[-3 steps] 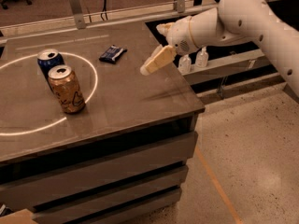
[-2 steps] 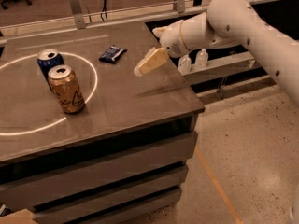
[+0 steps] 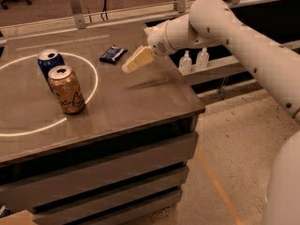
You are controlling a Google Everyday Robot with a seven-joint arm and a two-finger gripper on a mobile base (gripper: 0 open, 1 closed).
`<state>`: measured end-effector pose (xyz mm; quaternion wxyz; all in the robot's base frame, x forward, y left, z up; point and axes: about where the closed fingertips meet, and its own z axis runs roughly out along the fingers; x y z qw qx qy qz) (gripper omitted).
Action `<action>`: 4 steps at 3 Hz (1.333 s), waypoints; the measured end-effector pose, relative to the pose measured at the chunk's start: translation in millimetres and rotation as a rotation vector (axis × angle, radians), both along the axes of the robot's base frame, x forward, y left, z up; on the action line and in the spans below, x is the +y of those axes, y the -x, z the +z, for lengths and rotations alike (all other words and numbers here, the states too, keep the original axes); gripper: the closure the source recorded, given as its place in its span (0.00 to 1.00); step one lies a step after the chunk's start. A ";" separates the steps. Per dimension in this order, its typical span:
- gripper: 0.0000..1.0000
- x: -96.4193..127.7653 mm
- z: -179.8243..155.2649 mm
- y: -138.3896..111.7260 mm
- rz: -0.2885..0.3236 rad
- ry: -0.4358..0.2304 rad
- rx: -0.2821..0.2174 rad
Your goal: Pick rxbar blueberry
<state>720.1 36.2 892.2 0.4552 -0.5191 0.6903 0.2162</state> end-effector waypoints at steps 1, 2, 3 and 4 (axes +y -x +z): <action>0.00 16.6 -6.9 -13.9 0.028 -0.028 0.012; 0.00 29.5 -14.8 -30.2 0.050 -0.046 0.029; 0.00 43.4 -19.8 -45.2 0.090 -0.059 0.032; 0.00 57.5 -29.9 -65.4 0.131 -0.075 0.048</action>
Offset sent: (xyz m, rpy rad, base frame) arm 0.0530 0.0395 -0.0201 0.0697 0.0440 0.0675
